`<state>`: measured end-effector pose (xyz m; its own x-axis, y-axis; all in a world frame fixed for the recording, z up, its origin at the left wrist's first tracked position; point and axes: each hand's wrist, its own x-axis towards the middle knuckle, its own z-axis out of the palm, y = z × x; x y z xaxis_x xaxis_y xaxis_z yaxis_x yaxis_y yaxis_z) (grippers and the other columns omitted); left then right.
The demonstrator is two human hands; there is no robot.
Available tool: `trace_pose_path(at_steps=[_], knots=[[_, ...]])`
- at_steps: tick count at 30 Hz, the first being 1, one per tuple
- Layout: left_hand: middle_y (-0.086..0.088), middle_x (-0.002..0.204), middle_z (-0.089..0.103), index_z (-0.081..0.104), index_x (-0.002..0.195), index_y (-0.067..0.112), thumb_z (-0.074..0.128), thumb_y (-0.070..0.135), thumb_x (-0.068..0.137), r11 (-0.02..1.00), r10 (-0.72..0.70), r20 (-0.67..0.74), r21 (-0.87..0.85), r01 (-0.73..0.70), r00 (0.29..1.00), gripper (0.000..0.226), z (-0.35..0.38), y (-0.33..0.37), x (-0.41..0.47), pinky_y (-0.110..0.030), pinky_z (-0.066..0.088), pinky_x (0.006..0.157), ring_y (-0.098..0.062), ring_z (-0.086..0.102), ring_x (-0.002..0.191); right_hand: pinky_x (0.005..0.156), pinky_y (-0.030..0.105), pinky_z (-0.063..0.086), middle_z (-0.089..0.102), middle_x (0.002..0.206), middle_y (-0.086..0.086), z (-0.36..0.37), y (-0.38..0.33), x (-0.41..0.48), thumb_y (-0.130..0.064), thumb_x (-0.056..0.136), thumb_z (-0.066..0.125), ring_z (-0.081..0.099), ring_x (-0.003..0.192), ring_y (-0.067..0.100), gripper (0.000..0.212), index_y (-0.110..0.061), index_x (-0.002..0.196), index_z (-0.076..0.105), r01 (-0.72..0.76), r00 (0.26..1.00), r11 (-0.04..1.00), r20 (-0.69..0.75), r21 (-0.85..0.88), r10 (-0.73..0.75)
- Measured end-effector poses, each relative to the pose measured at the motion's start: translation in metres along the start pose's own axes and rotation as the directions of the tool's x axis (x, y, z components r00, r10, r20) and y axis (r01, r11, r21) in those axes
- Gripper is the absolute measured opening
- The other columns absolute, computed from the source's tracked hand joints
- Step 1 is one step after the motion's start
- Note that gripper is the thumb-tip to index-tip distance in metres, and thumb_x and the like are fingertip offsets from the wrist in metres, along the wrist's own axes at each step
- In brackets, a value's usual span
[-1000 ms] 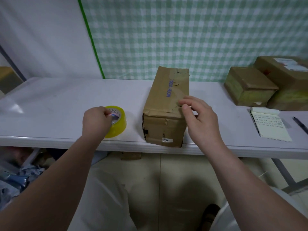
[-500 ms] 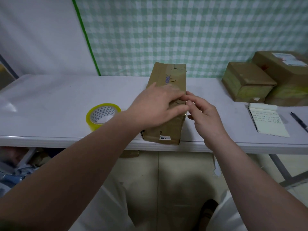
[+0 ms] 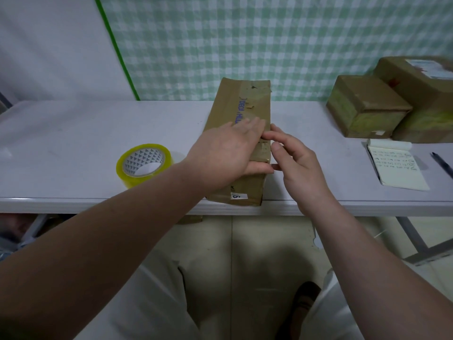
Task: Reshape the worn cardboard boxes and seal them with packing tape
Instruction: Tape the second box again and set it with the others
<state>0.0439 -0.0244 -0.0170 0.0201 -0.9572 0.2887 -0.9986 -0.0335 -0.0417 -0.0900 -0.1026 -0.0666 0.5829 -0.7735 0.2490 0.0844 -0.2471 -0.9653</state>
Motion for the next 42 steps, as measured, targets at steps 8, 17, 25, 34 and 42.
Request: trace_pose_path(at_steps=[8,17,25,34,42], knots=[[0.001,0.136,0.045,0.036,0.132,0.015,0.053,0.064,0.082,1.000,0.000,0.051,-0.009,0.001,0.999,0.072,0.000,0.002,0.001,-0.027,0.019,0.066,-0.019,0.047,0.112,0.105,0.046,0.042,0.051,0.130,-0.017,0.001,0.000,-0.001,-0.016,0.098,0.049,0.049,0.126,0.001,0.028,-0.038,0.101,0.066,0.017,1.000,0.999,-0.006,-0.034,-0.017],[0.005,0.139,0.041,0.023,0.142,0.023,0.073,0.064,0.064,0.999,0.035,0.118,0.009,-0.036,0.992,0.101,-0.004,-0.009,-0.007,-0.025,0.026,0.084,-0.016,0.042,0.120,0.102,0.041,0.045,0.050,0.137,-0.015,-0.001,-0.003,-0.003,-0.027,0.097,0.052,0.051,0.120,-0.003,0.021,-0.042,0.103,0.066,0.030,1.000,0.992,0.000,-0.126,-0.030],[0.005,0.160,0.000,-0.001,0.152,0.027,0.069,0.069,0.061,0.987,-0.096,0.291,-0.096,0.129,0.952,0.122,-0.002,-0.033,-0.015,-0.048,0.015,0.118,-0.023,0.000,0.147,0.094,0.035,0.044,0.043,0.145,-0.009,0.005,-0.012,0.007,-0.065,0.065,0.067,0.036,0.124,0.014,0.054,-0.031,0.106,0.056,0.193,0.981,0.805,0.091,-0.561,-0.172],[0.000,0.160,0.004,0.003,0.152,0.023,0.080,0.053,0.063,0.988,-0.070,0.227,-0.115,0.098,0.971,0.122,0.007,-0.036,-0.016,-0.037,0.010,0.117,-0.026,0.002,0.147,0.085,0.041,0.049,0.049,0.139,-0.003,0.018,0.002,0.004,-0.058,0.058,0.075,0.039,0.120,0.022,0.083,-0.008,0.120,0.053,0.257,0.958,0.743,0.060,-0.618,-0.282],[0.000,0.161,0.002,0.000,0.152,0.020,0.082,0.049,0.062,0.986,-0.079,0.238,-0.122,0.111,0.968,0.125,0.006,-0.035,-0.017,-0.035,0.009,0.117,-0.025,0.000,0.147,0.097,0.039,0.044,0.043,0.147,-0.005,0.016,-0.023,-0.004,-0.057,0.069,0.072,0.028,0.133,0.019,0.086,-0.012,0.136,0.043,0.260,0.963,0.546,0.167,-0.796,-0.214]])
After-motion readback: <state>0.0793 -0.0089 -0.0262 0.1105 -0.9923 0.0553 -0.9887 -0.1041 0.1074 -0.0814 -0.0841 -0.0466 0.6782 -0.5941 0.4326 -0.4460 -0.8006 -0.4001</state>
